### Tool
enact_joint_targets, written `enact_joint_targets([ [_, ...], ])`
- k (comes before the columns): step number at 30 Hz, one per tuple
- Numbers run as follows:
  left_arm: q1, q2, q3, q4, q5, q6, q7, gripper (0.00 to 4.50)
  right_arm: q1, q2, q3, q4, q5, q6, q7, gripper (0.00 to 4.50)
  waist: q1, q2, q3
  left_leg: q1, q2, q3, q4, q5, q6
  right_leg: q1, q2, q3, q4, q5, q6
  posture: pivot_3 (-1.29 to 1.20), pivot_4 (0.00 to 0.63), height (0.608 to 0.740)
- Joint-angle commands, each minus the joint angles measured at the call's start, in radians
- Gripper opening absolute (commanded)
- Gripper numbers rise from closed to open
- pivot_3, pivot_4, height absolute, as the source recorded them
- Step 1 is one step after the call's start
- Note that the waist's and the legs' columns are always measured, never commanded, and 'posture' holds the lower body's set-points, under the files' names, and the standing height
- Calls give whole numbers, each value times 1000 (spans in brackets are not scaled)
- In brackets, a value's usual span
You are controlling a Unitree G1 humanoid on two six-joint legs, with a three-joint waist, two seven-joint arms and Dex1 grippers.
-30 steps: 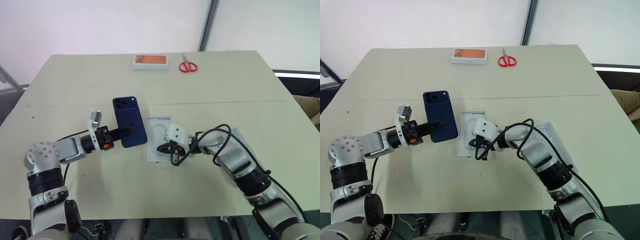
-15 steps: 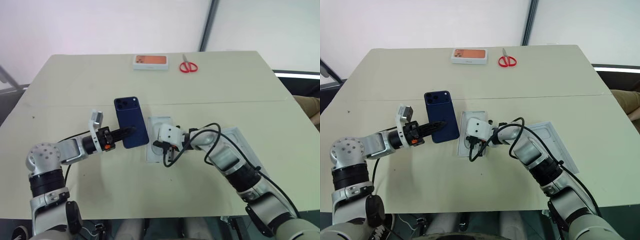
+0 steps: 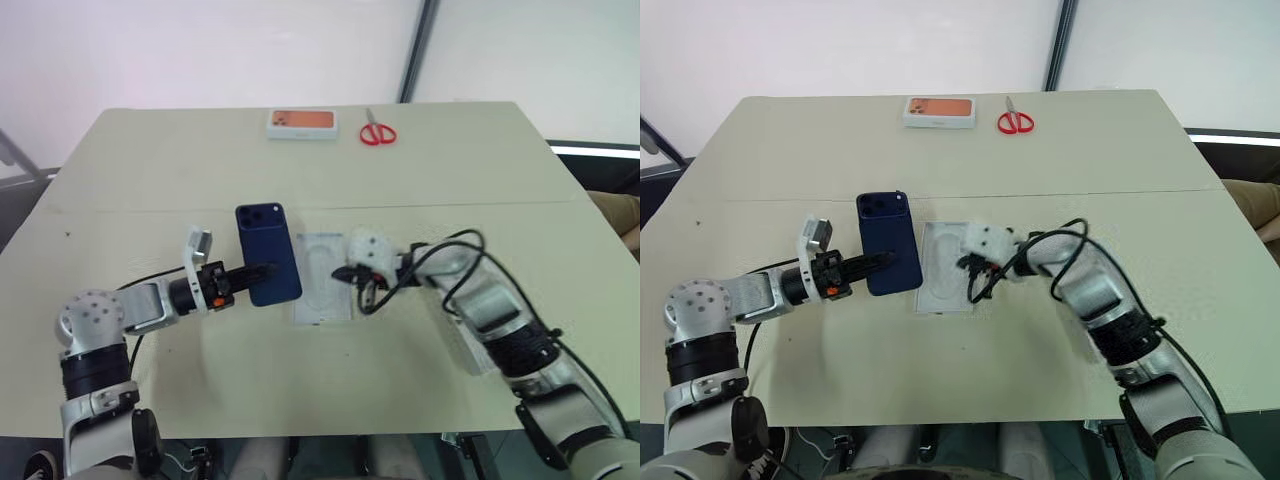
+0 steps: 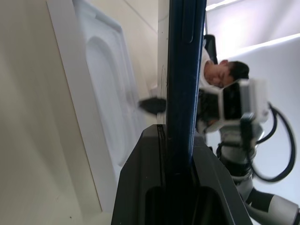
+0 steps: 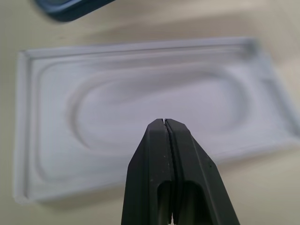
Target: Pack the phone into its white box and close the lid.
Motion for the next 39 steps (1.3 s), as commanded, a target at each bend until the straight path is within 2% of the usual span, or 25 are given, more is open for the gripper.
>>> enact_joint_targets([
  [1,-39,-8,-49,5,4,-8,-31,0,21,-44,-63,-21,27,-27,12,30,0,0,0,0,0,0,0,0,0,0,0,0,0,0,0,0,150,740],
  [6,-56,-31,-145,45,66,-31,-41,0,101,-92,-116,-32,43,-93,8,30,2,0,0,0,-1,1,1,0,0,1,-1,0,0,0,0,0,150,740],
  [9,-72,-48,-161,84,84,-50,-56,0,126,-102,-119,-42,35,-93,-2,30,-5,0,0,0,0,1,0,0,0,-1,-1,0,0,0,0,0,150,740],
  [14,-141,-88,-211,147,130,-63,-67,0,151,-79,-106,-67,24,-75,-45,30,3,-1,0,0,0,1,1,0,0,0,-1,0,0,0,0,0,150,740],
  [21,-151,-87,-248,157,164,-52,-91,0,153,-75,-101,-76,25,-68,-68,30,0,-1,0,0,-1,1,0,1,-1,0,-1,0,0,0,0,0,150,740],
  [23,-145,-86,-255,151,167,-47,-96,982,150,-72,-99,-71,23,-71,-74,0,0,-1,0,0,-1,1,0,1,-1,0,-1,0,0,0,0,0,150,740],
  [26,-149,-91,-254,148,174,-51,-93,2212,145,-70,-90,-65,17,-76,-80,0,1,-1,0,0,-1,1,1,1,-1,0,-1,0,0,0,0,0,150,740],
  [30,-164,-87,-260,129,193,-61,-89,4182,140,-61,-81,-64,19,-74,-82,0,1,0,0,1,-1,1,1,1,-1,2,-1,0,0,0,0,0,150,740],
  [39,-199,-45,-284,32,178,0,-105,4182,110,-48,-69,-26,14,-93,-79,0,-1,-1,0,0,0,1,0,1,-1,1,0,0,0,0,0,0,150,740],
])
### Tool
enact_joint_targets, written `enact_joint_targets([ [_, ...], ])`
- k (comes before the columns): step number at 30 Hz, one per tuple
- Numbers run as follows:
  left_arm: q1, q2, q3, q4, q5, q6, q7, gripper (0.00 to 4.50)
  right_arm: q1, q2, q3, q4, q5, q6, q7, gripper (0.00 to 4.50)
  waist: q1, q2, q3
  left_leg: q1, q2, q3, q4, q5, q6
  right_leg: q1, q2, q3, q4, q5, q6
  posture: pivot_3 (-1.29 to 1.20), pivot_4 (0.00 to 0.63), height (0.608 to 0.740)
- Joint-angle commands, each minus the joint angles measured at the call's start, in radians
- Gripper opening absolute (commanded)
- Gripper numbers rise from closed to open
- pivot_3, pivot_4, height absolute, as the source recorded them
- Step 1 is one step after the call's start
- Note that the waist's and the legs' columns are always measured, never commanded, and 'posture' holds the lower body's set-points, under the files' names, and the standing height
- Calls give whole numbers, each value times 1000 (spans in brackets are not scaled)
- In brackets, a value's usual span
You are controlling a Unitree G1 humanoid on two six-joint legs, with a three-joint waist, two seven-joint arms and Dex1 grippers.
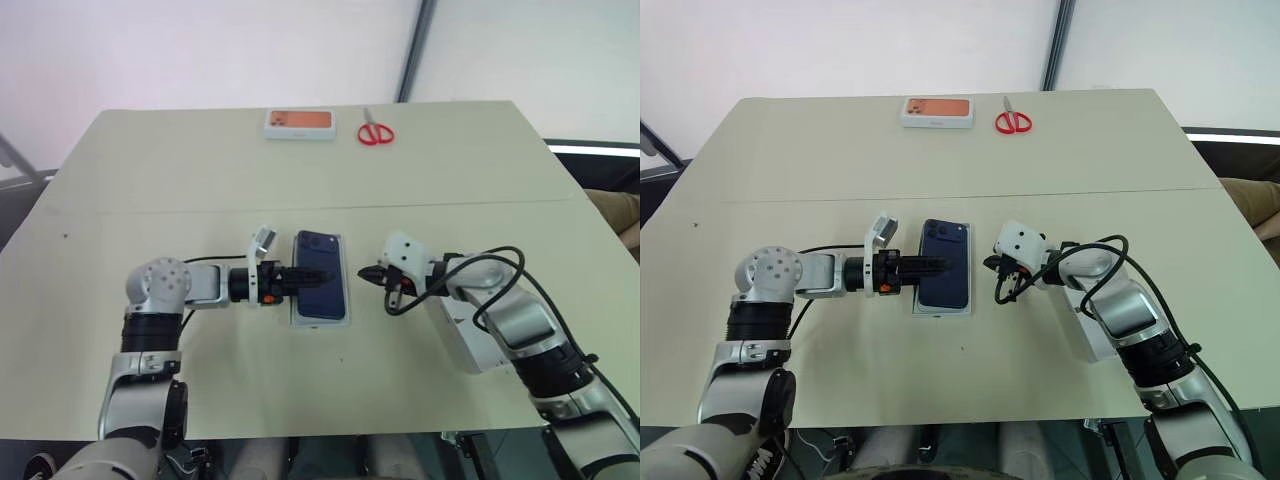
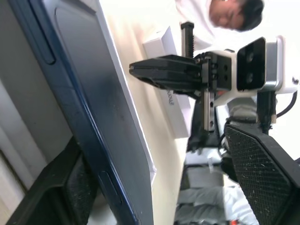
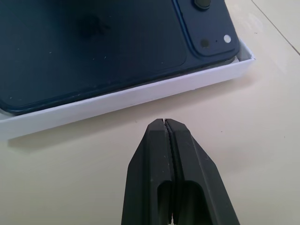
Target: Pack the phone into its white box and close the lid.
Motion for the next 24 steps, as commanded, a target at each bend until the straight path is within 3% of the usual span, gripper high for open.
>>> enact_joint_targets([
  [1,-16,15,7,-54,-5,23,3,4182,-30,9,-6,-4,-5,-28,-2,0,1,0,0,0,0,0,0,0,0,0,0,0,0,0,0,0,150,740],
  [16,-38,133,50,-121,-13,64,-9,4182,-38,36,10,17,-23,-49,-4,0,1,0,0,0,0,0,0,0,0,0,0,0,0,0,0,0,150,740],
  [24,-28,221,90,-111,10,1,-38,4182,-38,39,7,24,-13,-42,17,0,1,0,0,0,0,0,0,0,0,0,0,0,0,0,0,0,150,740],
])
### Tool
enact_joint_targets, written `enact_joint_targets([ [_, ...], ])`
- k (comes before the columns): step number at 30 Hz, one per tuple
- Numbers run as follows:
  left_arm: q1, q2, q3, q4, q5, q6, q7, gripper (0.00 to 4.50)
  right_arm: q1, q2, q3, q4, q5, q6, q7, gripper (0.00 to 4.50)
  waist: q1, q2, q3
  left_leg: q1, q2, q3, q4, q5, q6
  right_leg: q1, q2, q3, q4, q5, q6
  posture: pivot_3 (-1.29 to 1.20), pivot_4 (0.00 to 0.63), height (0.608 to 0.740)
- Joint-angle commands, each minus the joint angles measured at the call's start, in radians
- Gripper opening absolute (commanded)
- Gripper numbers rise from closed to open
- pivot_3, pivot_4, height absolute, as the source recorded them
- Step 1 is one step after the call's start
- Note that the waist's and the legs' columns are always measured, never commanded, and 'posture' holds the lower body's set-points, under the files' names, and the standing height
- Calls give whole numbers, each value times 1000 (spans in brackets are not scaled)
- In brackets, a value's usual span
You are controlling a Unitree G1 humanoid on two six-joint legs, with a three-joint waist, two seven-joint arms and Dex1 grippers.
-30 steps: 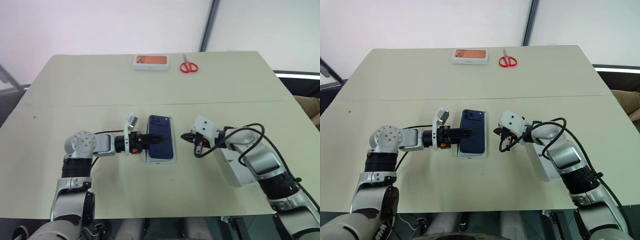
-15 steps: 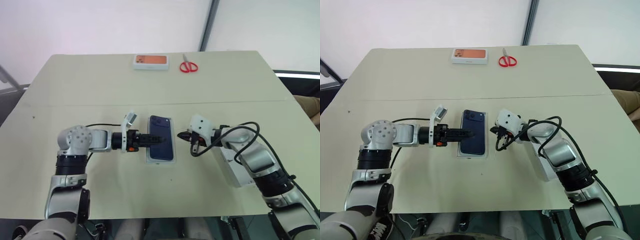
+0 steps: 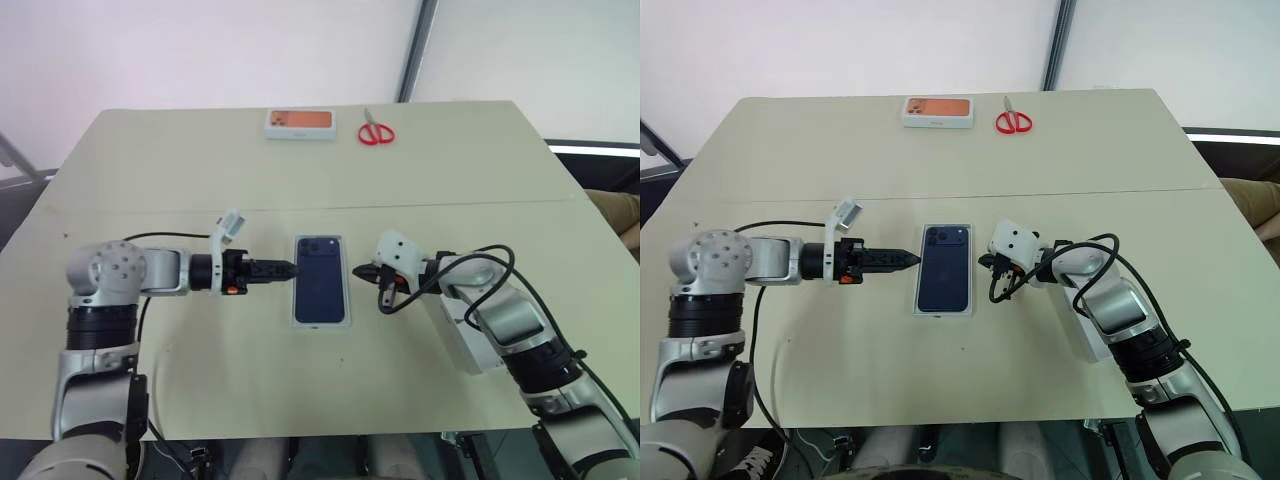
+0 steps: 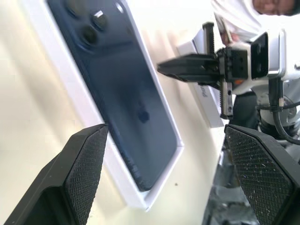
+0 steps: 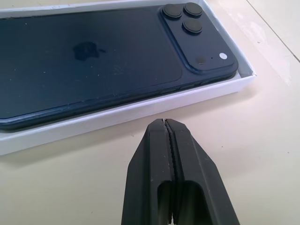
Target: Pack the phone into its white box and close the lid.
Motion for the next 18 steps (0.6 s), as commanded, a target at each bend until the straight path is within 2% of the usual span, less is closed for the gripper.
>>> enact_joint_targets([
  [1,-16,25,35,-9,12,-49,-10,3950,-22,8,-5,-9,14,-8,12,0,1,0,0,0,0,0,0,0,0,0,0,0,0,0,0,0,150,740],
  [3,-4,30,35,3,30,-73,-4,3389,-25,14,-2,-2,8,-10,7,0,1,0,0,0,0,0,0,0,0,0,0,0,0,0,0,0,150,740],
  [5,49,60,-30,-22,95,-148,-11,2403,-25,19,1,2,-1,-15,3,0,-1,0,0,0,0,0,0,0,0,0,0,0,0,0,0,0,150,740],
  [9,112,59,-79,-53,139,-210,-17,367,-24,20,11,12,-14,-24,4,0,-1,0,0,0,0,0,-1,1,-1,-1,0,1,0,0,0,0,150,740],
  [10,125,60,-99,-60,160,-232,-14,42,-23,21,13,13,-15,-26,5,0,0,0,0,0,0,0,-1,0,0,-1,0,1,0,0,0,0,150,740],
  [13,149,61,-161,-62,223,-305,-21,42,-24,20,22,18,-26,-34,1,0,3,0,0,0,0,0,0,0,0,0,-1,0,0,0,0,0,150,740],
  [16,123,-15,-132,-21,196,-281,4,42,-25,22,28,29,-41,-47,-8,0,6,0,0,0,0,0,0,-1,1,1,-1,0,0,0,0,0,150,740],
  [18,119,-37,-159,-24,206,-281,-1,42,-27,27,29,35,-45,-45,-11,0,4,0,0,0,-1,0,0,-1,2,1,-1,0,0,0,0,0,150,740],
])
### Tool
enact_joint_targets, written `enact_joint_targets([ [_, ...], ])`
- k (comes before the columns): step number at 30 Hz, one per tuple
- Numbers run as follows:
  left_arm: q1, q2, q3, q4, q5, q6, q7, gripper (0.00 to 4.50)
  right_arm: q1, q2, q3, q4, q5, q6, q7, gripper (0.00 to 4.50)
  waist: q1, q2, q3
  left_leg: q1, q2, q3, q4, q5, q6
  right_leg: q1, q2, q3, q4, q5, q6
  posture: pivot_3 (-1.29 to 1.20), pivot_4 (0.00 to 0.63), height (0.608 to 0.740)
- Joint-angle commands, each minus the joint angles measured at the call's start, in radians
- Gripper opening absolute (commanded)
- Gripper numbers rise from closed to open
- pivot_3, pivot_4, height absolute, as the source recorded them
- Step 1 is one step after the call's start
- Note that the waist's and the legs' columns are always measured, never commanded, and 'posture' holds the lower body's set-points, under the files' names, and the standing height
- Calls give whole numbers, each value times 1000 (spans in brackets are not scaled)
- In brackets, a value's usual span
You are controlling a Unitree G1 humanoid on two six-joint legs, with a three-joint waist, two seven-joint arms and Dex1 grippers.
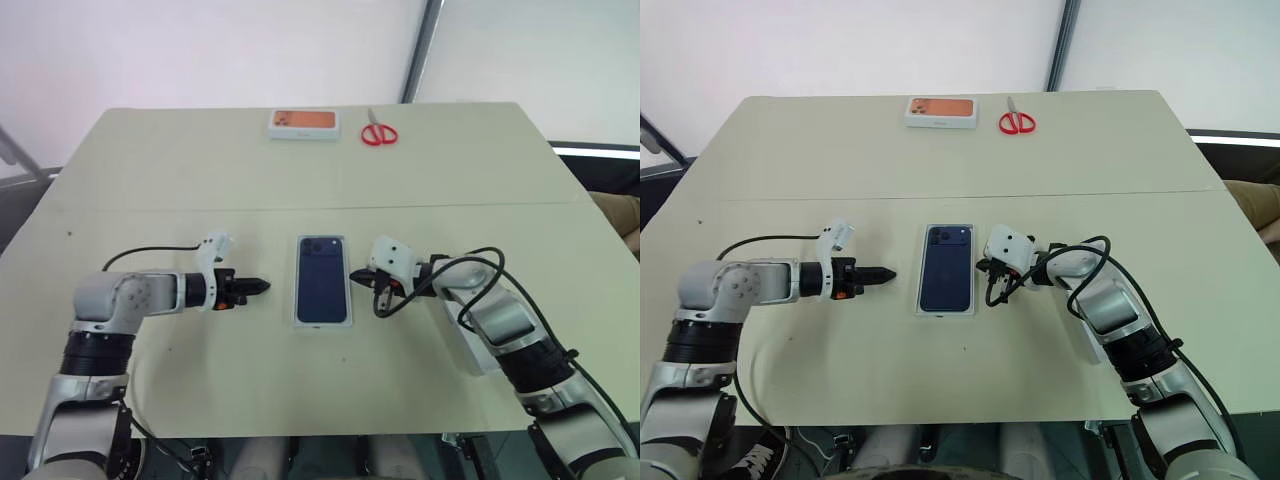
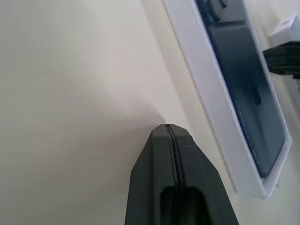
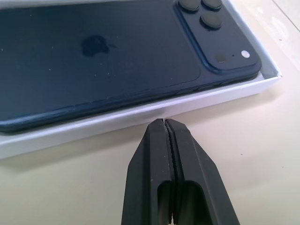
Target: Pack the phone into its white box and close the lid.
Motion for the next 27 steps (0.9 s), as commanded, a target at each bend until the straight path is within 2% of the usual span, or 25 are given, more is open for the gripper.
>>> enact_joint_targets([
  [1,-12,-22,-50,-19,27,-23,-7,42,-21,9,-5,-5,-5,-15,-7,0,-3,0,0,0,0,0,0,0,0,0,0,0,0,0,0,0,150,740],
  [6,-15,-87,-151,-36,50,-23,-29,42,-12,0,-10,-20,-5,-5,0,0,1,1,-1,0,0,0,0,0,-1,0,0,0,0,0,0,0,150,740],
  [16,-89,-202,-212,12,85,-42,-62,42,86,-120,-73,-150,40,79,63,0,24,1,-1,0,-1,-1,3,0,0,3,-1,-1,0,0,0,0,150,740],
  [23,-131,-323,-278,89,150,-112,-74,42,253,-242,-181,-264,66,128,60,0,30,1,-1,0,-2,-1,5,-1,3,5,-1,-2,-1,0,1,0,150,740],
  [27,-149,-345,-308,119,177,-135,-105,42,295,-279,-231,-260,65,123,44,0,28,1,-1,0,-2,-1,9,-3,5,8,-1,-4,-1,0,1,0,150,740],
])
